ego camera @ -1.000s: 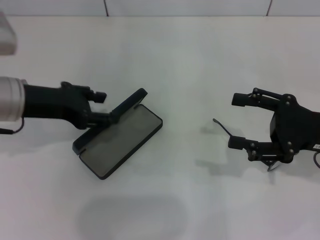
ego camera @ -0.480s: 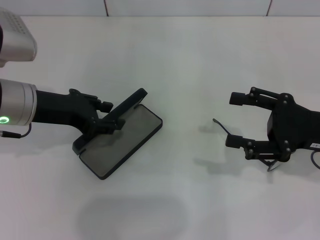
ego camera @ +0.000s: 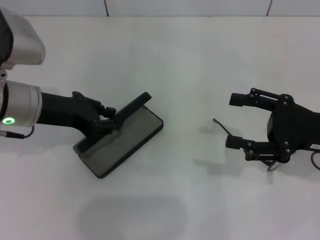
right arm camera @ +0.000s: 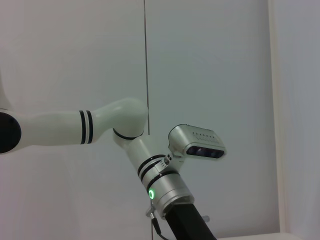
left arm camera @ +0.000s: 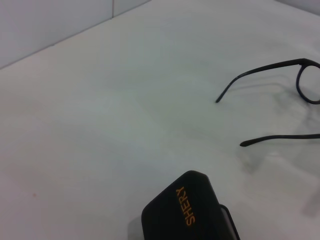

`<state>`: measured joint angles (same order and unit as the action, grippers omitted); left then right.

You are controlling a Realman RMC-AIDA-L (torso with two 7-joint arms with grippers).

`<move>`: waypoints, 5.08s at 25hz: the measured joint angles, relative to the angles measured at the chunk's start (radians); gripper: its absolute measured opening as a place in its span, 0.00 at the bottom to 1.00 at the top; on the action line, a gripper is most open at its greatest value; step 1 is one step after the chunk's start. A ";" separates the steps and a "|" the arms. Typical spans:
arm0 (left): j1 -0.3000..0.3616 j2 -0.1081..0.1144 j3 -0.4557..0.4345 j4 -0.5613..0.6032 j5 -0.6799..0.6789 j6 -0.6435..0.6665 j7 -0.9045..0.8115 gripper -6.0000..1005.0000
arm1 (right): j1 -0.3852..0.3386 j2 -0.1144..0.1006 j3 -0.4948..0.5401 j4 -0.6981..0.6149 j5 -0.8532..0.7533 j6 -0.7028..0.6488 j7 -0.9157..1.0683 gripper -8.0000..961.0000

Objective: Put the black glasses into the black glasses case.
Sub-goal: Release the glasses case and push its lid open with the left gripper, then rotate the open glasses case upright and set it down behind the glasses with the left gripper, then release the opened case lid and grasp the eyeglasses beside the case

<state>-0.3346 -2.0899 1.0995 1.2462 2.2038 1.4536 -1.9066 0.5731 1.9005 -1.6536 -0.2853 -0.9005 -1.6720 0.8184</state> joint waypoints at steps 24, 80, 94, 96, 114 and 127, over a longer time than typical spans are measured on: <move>0.004 0.002 0.000 0.022 -0.086 -0.009 -0.007 0.39 | -0.013 0.000 0.000 0.000 0.000 -0.009 -0.001 0.85; -0.125 0.000 0.209 -0.059 -0.138 -0.374 0.423 0.21 | -0.037 0.040 -0.006 -0.001 -0.078 -0.058 -0.143 0.83; -0.326 -0.002 0.201 -0.380 -0.191 -0.476 0.680 0.21 | -0.050 0.057 -0.002 0.000 -0.078 -0.051 -0.157 0.83; -0.318 -0.003 0.201 -0.382 -0.192 -0.476 0.688 0.21 | -0.050 0.057 -0.002 0.000 -0.078 -0.049 -0.157 0.83; -0.239 0.003 0.163 -0.293 -0.434 -0.324 0.672 0.47 | -0.055 0.056 0.006 0.000 -0.072 -0.031 -0.157 0.82; -0.042 -0.001 0.046 -0.760 -1.002 -0.002 0.826 0.80 | -0.044 -0.130 0.377 -0.594 -0.595 0.000 0.499 0.82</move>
<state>-0.3766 -2.0906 1.1456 0.4866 1.2013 1.4517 -1.0807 0.5287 1.7701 -1.2764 -0.8789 -1.4953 -1.6716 1.3170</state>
